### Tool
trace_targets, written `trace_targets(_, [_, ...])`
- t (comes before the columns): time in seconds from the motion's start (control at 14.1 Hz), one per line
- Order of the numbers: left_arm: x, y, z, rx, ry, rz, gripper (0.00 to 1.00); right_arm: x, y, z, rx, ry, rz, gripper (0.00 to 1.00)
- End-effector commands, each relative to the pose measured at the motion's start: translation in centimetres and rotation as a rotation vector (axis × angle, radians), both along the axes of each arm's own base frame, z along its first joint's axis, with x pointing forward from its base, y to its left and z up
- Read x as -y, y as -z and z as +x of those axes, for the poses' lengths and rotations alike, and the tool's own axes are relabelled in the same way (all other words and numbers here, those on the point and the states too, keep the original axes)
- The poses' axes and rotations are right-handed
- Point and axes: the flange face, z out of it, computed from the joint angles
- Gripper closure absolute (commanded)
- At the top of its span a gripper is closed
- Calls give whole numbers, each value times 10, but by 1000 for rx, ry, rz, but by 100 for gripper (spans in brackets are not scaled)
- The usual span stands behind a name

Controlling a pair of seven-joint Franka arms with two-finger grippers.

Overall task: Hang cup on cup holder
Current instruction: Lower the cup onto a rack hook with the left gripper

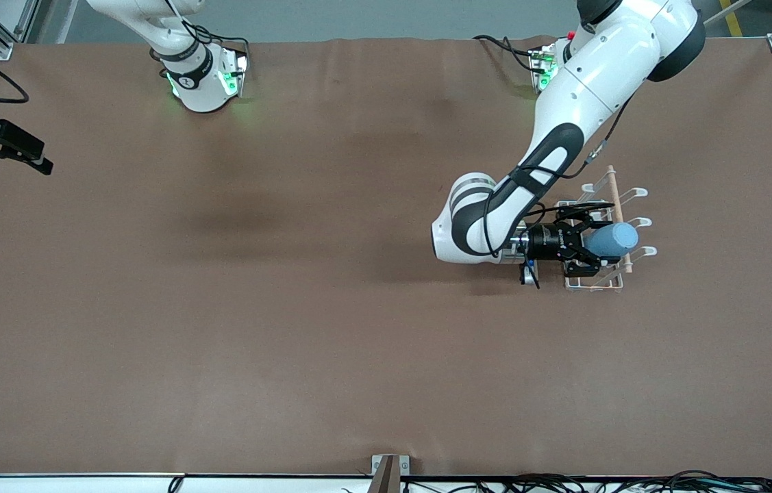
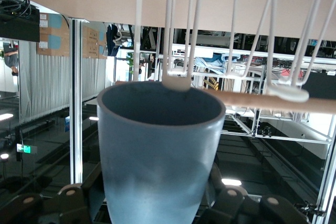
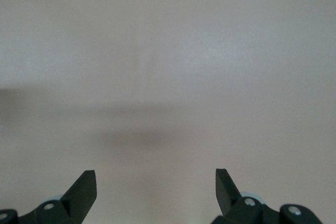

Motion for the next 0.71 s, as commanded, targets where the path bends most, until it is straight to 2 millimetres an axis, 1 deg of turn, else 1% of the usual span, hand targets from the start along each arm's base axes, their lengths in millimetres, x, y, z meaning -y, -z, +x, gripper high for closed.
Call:
trace_targets(0.0, [-2,19,-2,50,15,38,53,2,-9,8,-29,21,-17,0])
trace_targets(0.07, [-3,26,-3,64,14,39,49,2,-7,10,-39,35,-18,0])
trace_targets(0.14, [-2,32,-5,115,19,39,32,-3,-3,10,-49,36,-22,0])
trace_targets(0.21, [-6,33,-4,188,12,34,1,-3,-1,9,-55,50,-22,0])
trace_targets(0.36, [-7,39,-6,273,7,28,0,-1,2,10,-54,54,-37,0])
trace_targets(0.5, [-6,36,-6,329,-17,7,0,-1,3,10,-54,54,-52,0])
trace_targets(0.57, [-5,28,-2,390,-55,-20,0,0,5,10,-54,55,-54,0])
trace_targets(0.64, [-3,14,6,462,-112,-59,0,1,4,10,-54,57,-54,0])
